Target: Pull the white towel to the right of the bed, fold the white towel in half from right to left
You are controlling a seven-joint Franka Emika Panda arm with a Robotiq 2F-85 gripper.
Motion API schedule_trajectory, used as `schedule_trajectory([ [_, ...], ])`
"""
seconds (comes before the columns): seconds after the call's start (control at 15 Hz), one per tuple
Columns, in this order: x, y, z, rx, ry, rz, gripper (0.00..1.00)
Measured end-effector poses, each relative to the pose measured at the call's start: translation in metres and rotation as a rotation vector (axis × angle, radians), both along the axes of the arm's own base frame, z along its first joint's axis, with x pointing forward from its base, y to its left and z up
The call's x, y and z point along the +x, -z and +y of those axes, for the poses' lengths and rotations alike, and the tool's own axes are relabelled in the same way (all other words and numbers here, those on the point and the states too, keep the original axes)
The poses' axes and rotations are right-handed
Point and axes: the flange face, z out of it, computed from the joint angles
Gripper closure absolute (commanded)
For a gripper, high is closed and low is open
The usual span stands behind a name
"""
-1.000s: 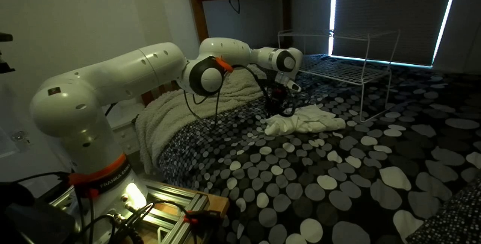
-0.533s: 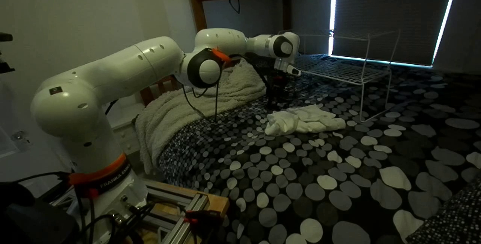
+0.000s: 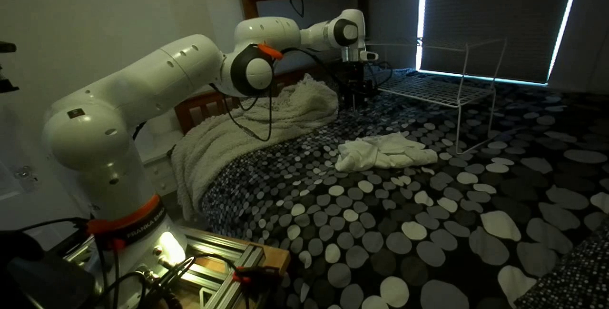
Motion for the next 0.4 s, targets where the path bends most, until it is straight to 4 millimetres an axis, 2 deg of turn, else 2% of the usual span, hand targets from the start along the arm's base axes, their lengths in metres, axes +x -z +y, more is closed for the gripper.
schedule_trajectory([
  [0.13, 0.011, -0.014, 0.001, -0.05, -0.057, -0.068, 0.0],
  [0.4, 0.009, -0.023, 0.001, -0.035, -0.133, -0.058, 0.0],
])
